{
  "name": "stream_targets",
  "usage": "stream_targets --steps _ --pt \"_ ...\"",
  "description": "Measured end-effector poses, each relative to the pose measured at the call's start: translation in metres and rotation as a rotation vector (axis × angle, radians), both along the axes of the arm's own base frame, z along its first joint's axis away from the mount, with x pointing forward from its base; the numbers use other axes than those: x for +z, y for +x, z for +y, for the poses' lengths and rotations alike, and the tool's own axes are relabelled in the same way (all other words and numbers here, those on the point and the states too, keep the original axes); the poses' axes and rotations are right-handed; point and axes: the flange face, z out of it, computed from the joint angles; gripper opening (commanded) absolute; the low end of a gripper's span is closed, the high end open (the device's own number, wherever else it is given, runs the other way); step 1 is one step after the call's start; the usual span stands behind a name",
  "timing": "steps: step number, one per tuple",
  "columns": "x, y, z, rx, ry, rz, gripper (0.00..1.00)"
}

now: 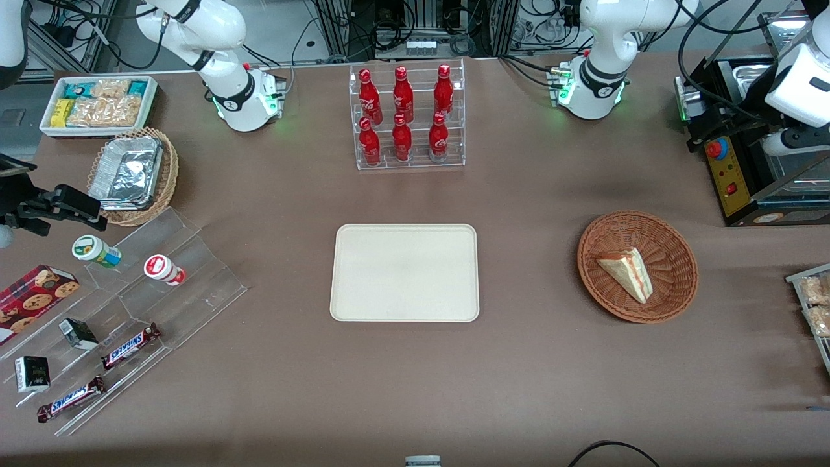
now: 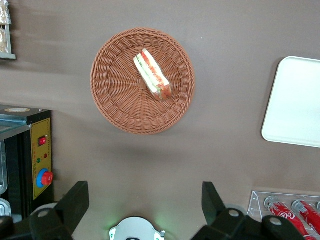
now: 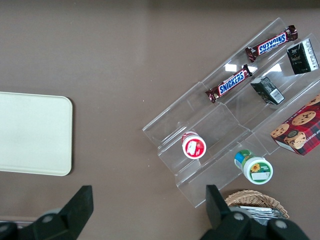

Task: Place sandwich from basket to tray
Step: 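Move the left gripper over the sandwich in the wicker basket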

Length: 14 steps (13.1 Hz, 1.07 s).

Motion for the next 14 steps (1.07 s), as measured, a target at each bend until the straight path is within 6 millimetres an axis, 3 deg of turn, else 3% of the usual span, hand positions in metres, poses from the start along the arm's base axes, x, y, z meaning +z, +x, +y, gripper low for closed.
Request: stream_targets --steps 7,9,14 --pt "-0.01 0.01 0.003 0.007 0.0 0.022 1.0" --pt "-0.034 0.025 0.008 0.017 0.002 0.067 1.0" --pt "-0.115 0.075 0.022 0.147 0.015 0.128 1.0"
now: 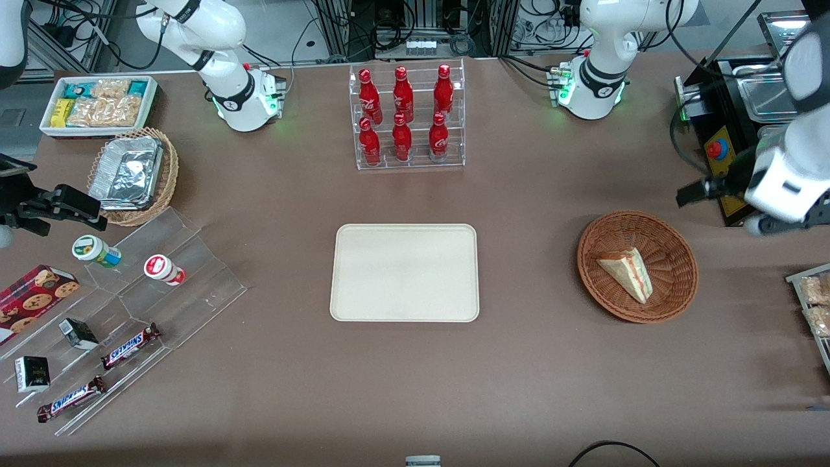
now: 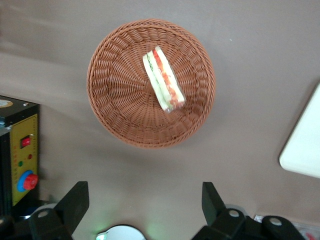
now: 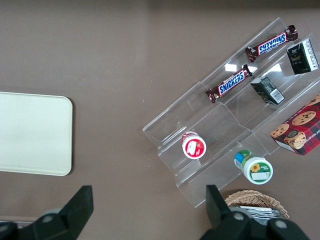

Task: Place sandwich from basket to tray
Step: 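Move the left gripper over the sandwich in the wicker basket, then lower the open left gripper around the wrapped sandwich and close it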

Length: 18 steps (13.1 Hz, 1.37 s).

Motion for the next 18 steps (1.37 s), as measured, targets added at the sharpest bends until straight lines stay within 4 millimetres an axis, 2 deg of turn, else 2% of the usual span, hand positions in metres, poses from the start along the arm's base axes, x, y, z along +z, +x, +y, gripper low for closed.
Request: stream_targets --steps 2,5,8,10,14,18 --pt "-0.032 0.017 -0.003 0.095 0.02 0.01 1.0" --pt "-0.082 0.035 -0.018 0.245 0.049 -0.009 1.0" --pt "-0.141 0.033 -0.041 0.367 0.077 -0.042 1.0" --pt "-0.17 0.024 -0.044 0.429 0.088 -0.049 1.0" --pt "-0.205 0.007 -0.037 0.495 0.169 -0.058 1.0" --pt "-0.217 0.0 -0.035 0.511 0.184 -0.059 1.0"
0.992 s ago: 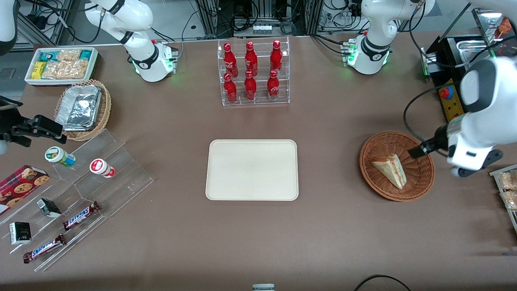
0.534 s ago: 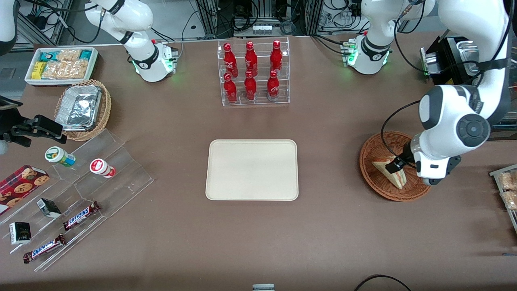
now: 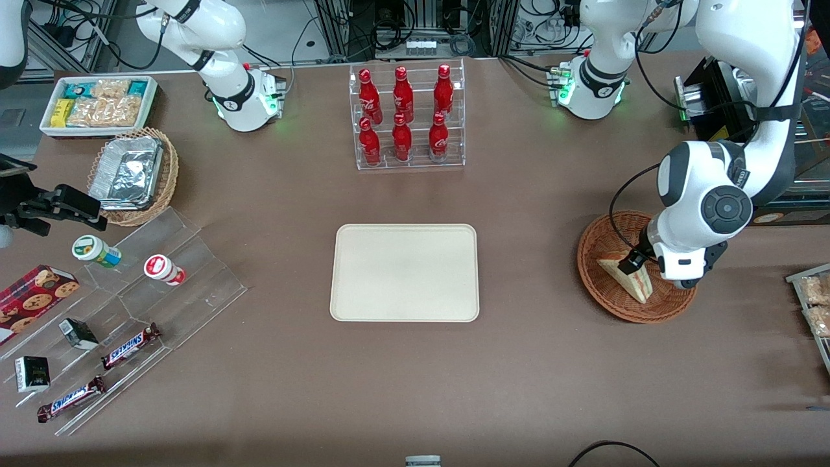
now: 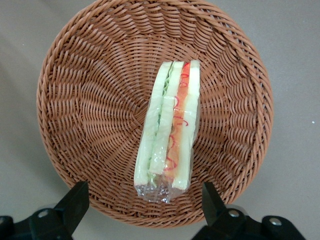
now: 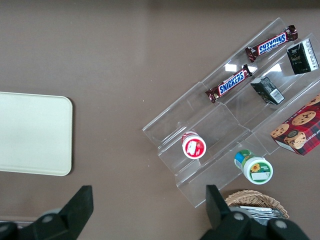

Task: Place sandwich from basket to tray
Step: 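Lower the open left gripper around the wrapped sandwich and close it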

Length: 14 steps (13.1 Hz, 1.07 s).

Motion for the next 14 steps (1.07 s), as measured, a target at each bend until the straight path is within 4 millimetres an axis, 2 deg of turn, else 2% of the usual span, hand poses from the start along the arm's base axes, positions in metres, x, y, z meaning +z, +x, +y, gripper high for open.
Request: stream_targets --steps 9,10,11,12,14 --pt "-0.027 -0.001 0.0 0.012 -0.007 -0.042 1.0" --pt "-0.03 -0.001 0.001 0.013 -0.008 -0.042 0.89" --pt "-0.033 -0.001 0.001 0.013 -0.007 -0.039 0.67" --pt "-0.035 -0.001 0.001 0.014 -0.007 -0.037 0.52" --pt "-0.036 -0.001 0.002 0.016 -0.007 -0.036 0.29"
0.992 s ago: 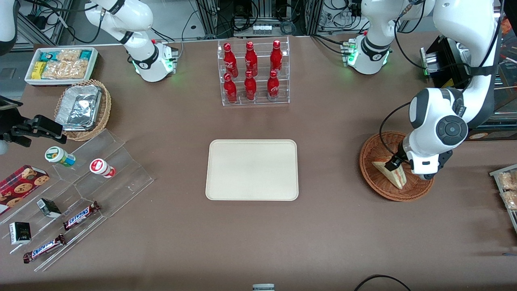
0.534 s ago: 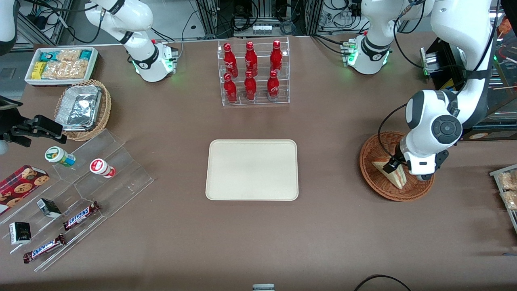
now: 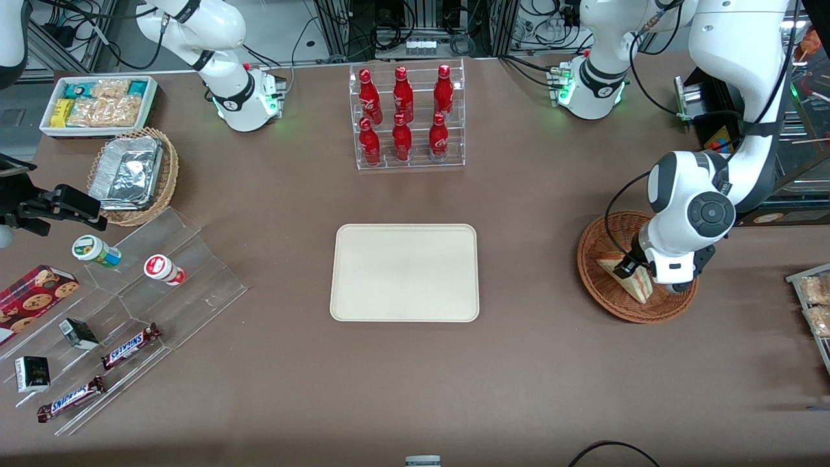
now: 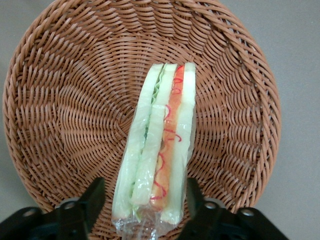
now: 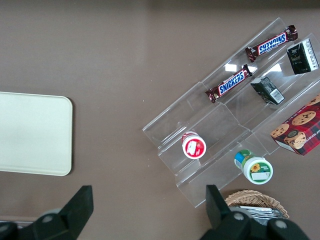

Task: Place sandwich from basket to tray
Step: 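Lower the open left gripper around the wrapped sandwich and close it, then lift the sandwich and carry it over the cream tray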

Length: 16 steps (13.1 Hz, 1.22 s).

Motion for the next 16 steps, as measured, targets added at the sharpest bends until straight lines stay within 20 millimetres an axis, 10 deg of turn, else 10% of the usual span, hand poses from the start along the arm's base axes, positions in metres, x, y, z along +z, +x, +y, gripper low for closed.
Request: stream_targets --steps 2,8,13,16 --pt "0.0 0.0 0.0 0.0 0.0 0.0 0.08" --pt "0.014 0.007 -0.002 -0.01 0.004 -0.006 0.07" --pt "0.141 0.026 -0.061 -0.124 0.043 0.058 0.08" --pt "0.169 0.017 -0.129 -0.233 0.041 0.032 0.09"
